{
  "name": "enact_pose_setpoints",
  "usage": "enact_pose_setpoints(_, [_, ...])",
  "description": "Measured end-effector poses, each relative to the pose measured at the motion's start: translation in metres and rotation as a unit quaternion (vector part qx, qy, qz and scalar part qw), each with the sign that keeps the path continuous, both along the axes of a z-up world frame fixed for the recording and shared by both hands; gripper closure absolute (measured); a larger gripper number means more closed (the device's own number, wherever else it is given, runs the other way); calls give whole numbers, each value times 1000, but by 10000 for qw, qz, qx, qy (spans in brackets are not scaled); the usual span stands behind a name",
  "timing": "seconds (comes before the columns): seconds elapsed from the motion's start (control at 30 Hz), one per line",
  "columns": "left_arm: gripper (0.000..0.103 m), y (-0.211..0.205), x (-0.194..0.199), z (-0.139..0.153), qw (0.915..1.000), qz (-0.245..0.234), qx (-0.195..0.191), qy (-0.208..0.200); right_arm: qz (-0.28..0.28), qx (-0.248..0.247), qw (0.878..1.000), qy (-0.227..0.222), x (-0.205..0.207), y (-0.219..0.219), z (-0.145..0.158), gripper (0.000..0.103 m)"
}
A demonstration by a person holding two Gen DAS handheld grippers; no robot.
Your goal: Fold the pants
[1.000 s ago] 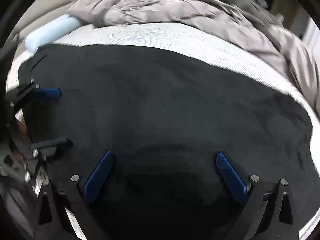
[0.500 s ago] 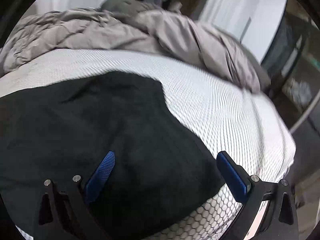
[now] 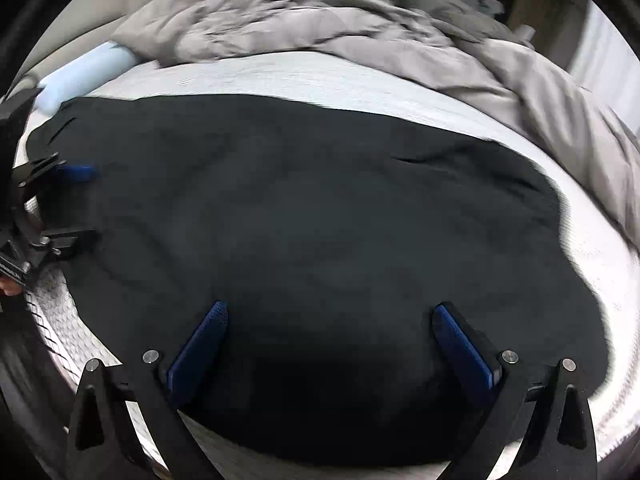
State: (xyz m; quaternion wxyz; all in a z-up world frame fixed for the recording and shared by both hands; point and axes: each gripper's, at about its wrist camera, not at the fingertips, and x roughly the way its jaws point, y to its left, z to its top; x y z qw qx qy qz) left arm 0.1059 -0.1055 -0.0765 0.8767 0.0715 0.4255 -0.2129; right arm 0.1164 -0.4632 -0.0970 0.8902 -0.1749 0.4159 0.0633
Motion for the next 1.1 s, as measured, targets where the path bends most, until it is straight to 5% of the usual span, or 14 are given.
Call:
enact_pose_setpoints(0.07, [0, 0, 0, 0, 10000, 2, 4, -13, -884, -375, 9952, -198, -4, -43, 2, 0])
enact_pose_setpoints(0.13, [0, -1, 0, 0, 10000, 10, 32, -15, -1956, 55, 9804, -238, -6, -98, 4, 0])
enact_pose_setpoints(0.2, [0, -2, 2, -1, 10000, 13, 43, -2, -2437, 640, 9672, -326, -9, -127, 10, 0])
enact_pose_setpoints(0.4, [0, -5, 6, 1, 9999, 69, 86, 44, -2371, 649, 9657, -839, -26, -114, 29, 0])
enact_pose_setpoints(0.6, [0, -5, 5, -1, 10000, 36, 65, -6, -2462, 1296, 9523, -1253, -44, -117, 48, 0])
enact_pose_setpoints(1.1, [0, -4, 5, -2, 10000, 28, 60, -25, -2367, 1427, 9526, -1274, -14, -114, 46, 0])
